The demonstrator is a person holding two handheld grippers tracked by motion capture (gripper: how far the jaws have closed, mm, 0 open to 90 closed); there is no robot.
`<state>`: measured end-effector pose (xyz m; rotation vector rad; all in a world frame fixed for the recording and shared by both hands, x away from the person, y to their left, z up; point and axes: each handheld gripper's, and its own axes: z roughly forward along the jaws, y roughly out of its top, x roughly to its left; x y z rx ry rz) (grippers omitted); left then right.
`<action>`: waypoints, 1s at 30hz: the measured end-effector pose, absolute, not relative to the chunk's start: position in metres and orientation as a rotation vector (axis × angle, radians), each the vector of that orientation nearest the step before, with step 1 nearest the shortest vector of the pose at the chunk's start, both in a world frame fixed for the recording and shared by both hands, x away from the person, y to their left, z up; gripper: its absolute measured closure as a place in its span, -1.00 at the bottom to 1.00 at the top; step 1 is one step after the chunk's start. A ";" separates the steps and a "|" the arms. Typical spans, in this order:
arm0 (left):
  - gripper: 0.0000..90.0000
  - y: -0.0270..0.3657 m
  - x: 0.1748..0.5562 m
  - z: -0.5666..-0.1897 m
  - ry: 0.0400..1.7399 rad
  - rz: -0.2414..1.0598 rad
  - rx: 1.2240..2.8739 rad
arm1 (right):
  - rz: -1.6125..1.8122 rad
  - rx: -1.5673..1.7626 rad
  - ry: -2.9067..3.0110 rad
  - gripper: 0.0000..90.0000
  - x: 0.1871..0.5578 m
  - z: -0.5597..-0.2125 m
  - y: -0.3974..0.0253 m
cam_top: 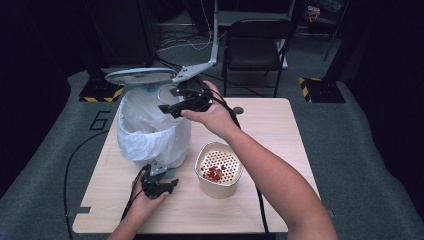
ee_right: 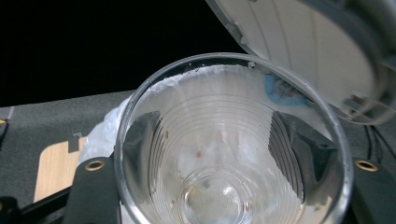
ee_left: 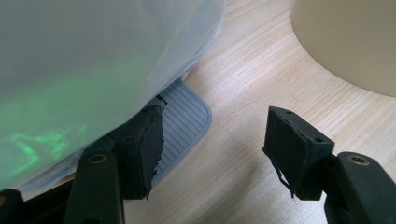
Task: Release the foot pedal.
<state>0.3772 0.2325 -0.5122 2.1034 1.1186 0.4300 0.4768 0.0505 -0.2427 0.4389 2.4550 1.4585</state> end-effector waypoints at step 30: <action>-0.17 0.234 0.378 -0.512 1.119 0.417 2.092 | 1.483 0.642 2.507 -0.76 0.502 -0.279 0.112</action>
